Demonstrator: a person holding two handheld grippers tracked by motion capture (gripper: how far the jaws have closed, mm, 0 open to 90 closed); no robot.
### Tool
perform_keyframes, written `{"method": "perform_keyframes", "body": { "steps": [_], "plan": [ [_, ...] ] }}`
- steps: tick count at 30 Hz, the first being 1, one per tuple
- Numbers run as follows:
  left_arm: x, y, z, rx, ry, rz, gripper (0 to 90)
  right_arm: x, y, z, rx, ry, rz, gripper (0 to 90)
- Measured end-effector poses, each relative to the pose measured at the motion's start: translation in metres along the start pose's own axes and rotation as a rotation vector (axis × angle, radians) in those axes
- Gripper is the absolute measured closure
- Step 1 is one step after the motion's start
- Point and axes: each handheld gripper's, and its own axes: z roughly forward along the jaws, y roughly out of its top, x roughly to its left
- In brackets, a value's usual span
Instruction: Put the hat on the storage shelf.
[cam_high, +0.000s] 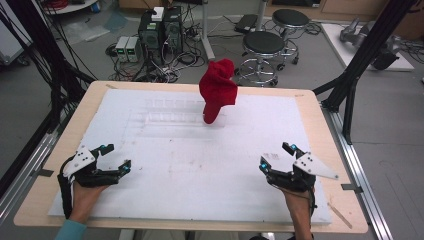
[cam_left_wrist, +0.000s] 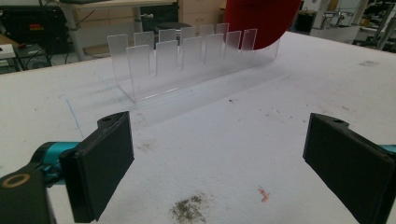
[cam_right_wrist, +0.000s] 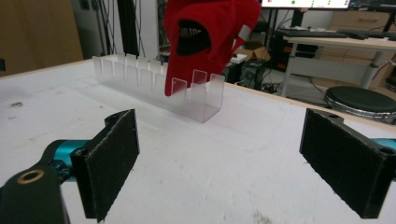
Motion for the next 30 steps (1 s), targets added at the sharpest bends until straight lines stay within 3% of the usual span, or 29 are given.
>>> {"method": "perform_keyframes", "body": {
  "steps": [3, 5, 8, 12, 15, 17, 26, 30],
  "plan": [
    [-0.002, 0.000, 0.000, 0.002, 0.007, 0.015, 8.9, -0.002, -0.023, 0.001, 0.007, -0.030, 0.019, 10.8],
    [-0.002, 0.000, 0.000, -0.004, 0.011, 0.018, 8.9, -0.002, -0.025, 0.003, 0.051, -0.053, 0.034, 10.8],
    [-0.002, -0.001, -0.002, -0.016, 0.014, 0.014, 8.9, -0.001, -0.024, 0.006, 0.027, -0.051, 0.029, 10.9],
    [-0.002, -0.001, -0.003, -0.032, 0.014, 0.019, 8.9, -0.002, -0.028, 0.012, 0.082, -0.031, 0.064, 10.8],
    [-0.002, -0.001, -0.003, -0.031, 0.015, 0.021, 9.0, -0.001, -0.028, 0.010, 0.112, -0.024, 0.057, 10.8],
    [-0.002, -0.001, -0.003, -0.033, 0.015, 0.021, 8.9, 0.001, -0.028, 0.010, 0.116, -0.022, 0.027, 10.8],
    [-0.002, -0.002, -0.005, -0.050, 0.016, 0.018, 8.9, 0.003, -0.031, 0.014, 0.114, -0.038, 0.017, 10.8],
    [-0.002, -0.002, -0.005, -0.052, 0.016, 0.020, 8.9, 0.004, -0.030, 0.014, 0.088, -0.042, 0.024, 10.8]
  ]
}}
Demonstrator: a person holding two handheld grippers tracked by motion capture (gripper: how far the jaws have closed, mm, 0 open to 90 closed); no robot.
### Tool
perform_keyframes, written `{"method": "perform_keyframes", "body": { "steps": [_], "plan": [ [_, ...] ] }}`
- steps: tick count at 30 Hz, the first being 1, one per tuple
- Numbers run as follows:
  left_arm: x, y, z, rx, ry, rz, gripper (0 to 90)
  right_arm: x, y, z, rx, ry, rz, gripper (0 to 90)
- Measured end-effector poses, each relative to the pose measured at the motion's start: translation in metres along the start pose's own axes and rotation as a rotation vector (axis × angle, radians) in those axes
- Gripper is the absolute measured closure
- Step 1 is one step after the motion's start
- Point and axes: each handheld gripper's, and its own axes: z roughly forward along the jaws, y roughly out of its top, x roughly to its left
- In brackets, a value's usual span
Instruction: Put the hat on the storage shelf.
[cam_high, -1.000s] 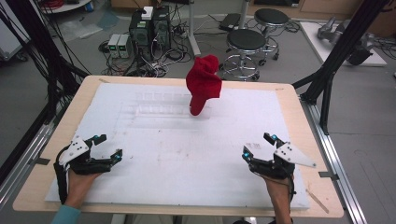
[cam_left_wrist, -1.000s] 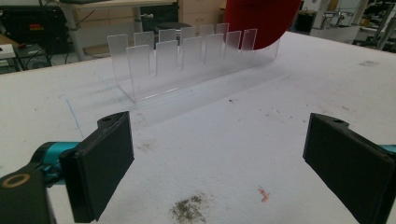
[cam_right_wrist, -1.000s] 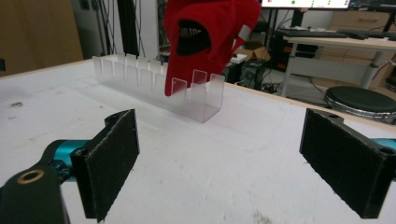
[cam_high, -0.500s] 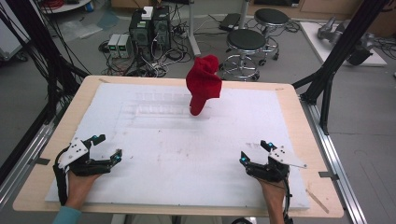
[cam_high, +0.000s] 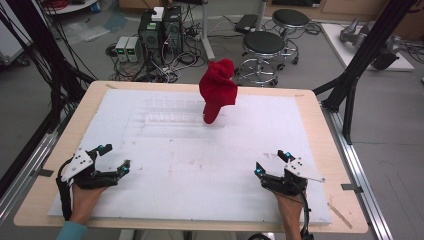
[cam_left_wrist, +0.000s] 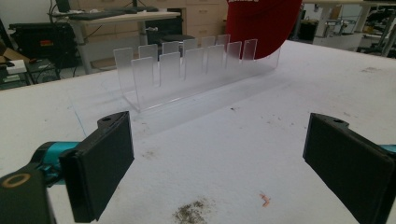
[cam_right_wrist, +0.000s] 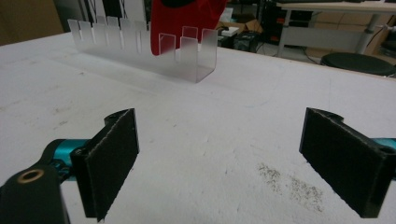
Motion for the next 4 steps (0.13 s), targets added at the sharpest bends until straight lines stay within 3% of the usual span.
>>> {"method": "perform_keyframes", "body": {
  "steps": [4],
  "plan": [
    [0.0006, -0.0002, -0.0003, -0.005, 0.003, -0.006, 8.9, 0.0000, -0.0003, 0.0024, -0.001, -0.009, -0.010, 10.8]
  ]
}}
